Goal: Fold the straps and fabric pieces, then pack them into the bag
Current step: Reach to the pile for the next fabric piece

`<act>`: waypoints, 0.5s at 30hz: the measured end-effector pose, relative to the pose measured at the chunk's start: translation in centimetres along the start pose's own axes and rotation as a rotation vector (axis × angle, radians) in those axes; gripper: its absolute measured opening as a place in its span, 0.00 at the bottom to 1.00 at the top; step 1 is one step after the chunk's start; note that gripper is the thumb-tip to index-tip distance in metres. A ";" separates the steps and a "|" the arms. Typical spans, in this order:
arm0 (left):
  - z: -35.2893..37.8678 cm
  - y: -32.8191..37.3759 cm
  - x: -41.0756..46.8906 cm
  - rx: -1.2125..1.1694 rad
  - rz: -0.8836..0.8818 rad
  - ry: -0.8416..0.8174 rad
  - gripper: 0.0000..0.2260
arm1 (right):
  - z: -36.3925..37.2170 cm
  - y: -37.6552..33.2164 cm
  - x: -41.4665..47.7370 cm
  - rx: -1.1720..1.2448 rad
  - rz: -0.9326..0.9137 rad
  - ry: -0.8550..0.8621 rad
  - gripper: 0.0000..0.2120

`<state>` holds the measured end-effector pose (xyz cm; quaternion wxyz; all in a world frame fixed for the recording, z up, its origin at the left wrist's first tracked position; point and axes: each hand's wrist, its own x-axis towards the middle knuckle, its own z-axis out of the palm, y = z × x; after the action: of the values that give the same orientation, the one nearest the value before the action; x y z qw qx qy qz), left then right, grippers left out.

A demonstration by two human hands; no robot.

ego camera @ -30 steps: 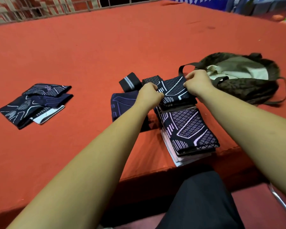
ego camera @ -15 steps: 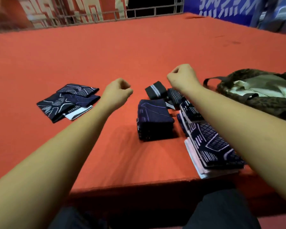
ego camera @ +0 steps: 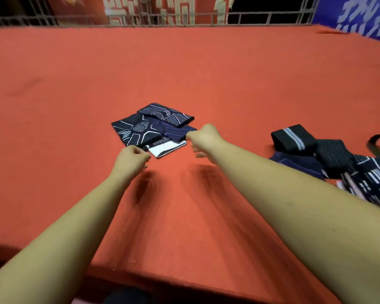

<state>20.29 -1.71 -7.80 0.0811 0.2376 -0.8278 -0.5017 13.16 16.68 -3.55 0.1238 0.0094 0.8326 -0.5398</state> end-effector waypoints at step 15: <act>5.9 -2.3 9.2 -0.217 -0.253 0.032 0.08 | 7.0 3.2 8.7 0.202 0.289 -0.066 0.12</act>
<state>10.78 -2.26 -13.59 0.0558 0.3378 -0.7310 -0.5903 6.55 10.62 -10.99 0.2259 0.1237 0.7596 -0.5972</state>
